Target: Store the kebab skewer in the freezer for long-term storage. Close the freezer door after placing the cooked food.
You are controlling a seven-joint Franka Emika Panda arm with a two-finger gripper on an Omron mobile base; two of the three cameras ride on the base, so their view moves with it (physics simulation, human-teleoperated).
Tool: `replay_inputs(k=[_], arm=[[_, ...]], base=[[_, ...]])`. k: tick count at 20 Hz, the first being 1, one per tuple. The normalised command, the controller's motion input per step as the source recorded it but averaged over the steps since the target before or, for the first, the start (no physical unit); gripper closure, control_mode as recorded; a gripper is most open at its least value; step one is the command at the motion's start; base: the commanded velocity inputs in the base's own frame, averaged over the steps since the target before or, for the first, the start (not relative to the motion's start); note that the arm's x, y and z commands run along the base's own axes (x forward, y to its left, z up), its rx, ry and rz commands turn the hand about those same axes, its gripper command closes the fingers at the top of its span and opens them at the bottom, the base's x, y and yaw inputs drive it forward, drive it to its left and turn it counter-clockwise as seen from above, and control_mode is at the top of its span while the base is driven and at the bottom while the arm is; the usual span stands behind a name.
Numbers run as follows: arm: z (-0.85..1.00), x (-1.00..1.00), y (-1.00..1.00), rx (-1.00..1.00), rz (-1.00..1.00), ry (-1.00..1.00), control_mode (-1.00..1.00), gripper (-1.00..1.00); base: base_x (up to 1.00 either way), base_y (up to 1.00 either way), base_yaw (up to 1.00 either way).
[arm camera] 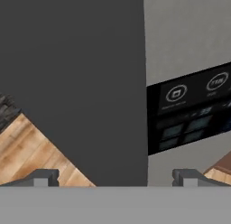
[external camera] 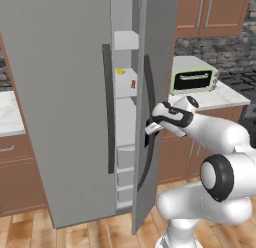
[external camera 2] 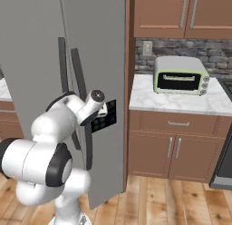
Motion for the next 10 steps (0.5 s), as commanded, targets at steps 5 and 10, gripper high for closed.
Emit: replay_inputs(k=[5,10], arm=[[0.00,0.42,0.26,0.00,-0.04,0.00,-1.00,-1.00],[0.00,0.33,0.12,-0.03,-0.09,0.00,-1.00,-1.00]], base=[[0.00,0.00,0.00],[0.00,0.00,0.00]])
